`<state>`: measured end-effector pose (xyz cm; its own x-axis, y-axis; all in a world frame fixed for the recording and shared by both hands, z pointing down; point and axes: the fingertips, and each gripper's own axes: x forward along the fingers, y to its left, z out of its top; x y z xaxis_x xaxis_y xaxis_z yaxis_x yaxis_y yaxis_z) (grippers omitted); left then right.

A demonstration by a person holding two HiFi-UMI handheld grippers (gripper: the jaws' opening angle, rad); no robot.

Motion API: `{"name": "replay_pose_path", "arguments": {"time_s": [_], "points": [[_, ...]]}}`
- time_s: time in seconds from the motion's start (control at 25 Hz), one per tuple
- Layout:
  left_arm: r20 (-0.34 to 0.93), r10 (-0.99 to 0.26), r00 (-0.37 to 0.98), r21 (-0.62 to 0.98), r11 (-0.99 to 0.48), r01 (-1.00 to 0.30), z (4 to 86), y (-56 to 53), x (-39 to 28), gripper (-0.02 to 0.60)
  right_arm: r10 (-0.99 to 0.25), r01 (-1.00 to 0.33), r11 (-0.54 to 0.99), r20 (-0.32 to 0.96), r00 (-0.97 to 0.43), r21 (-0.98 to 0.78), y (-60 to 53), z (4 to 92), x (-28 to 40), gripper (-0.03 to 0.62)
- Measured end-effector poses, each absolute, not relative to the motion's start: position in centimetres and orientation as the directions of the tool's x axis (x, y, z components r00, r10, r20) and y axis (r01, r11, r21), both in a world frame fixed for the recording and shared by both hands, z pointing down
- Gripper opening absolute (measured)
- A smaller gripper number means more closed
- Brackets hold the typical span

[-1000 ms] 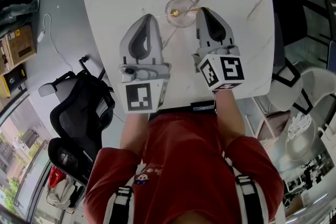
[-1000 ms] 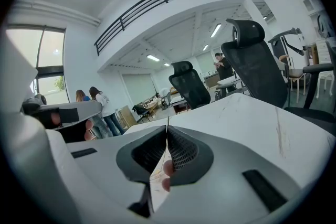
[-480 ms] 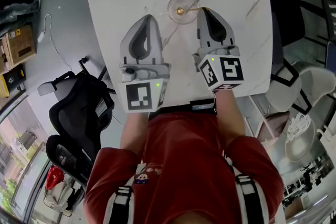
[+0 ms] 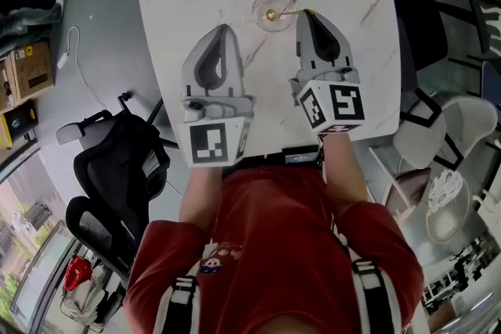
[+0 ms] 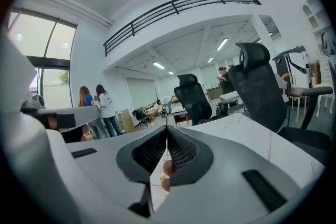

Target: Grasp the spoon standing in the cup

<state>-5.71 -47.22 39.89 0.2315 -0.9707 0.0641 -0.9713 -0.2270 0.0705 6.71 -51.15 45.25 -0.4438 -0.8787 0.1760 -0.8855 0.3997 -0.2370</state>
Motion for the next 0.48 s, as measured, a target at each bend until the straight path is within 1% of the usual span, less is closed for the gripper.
{"name": "replay_pose_path", "arguments": {"time_s": [0.48], "points": [[-0.010,-0.970,0.244,0.070,-0.244,-0.967,36.2,-43.2,-6.7,0.002,-0.903,-0.899,0.396,0.100,-0.419,-0.185,-47.6,40.2,6.5,0.015]]}}
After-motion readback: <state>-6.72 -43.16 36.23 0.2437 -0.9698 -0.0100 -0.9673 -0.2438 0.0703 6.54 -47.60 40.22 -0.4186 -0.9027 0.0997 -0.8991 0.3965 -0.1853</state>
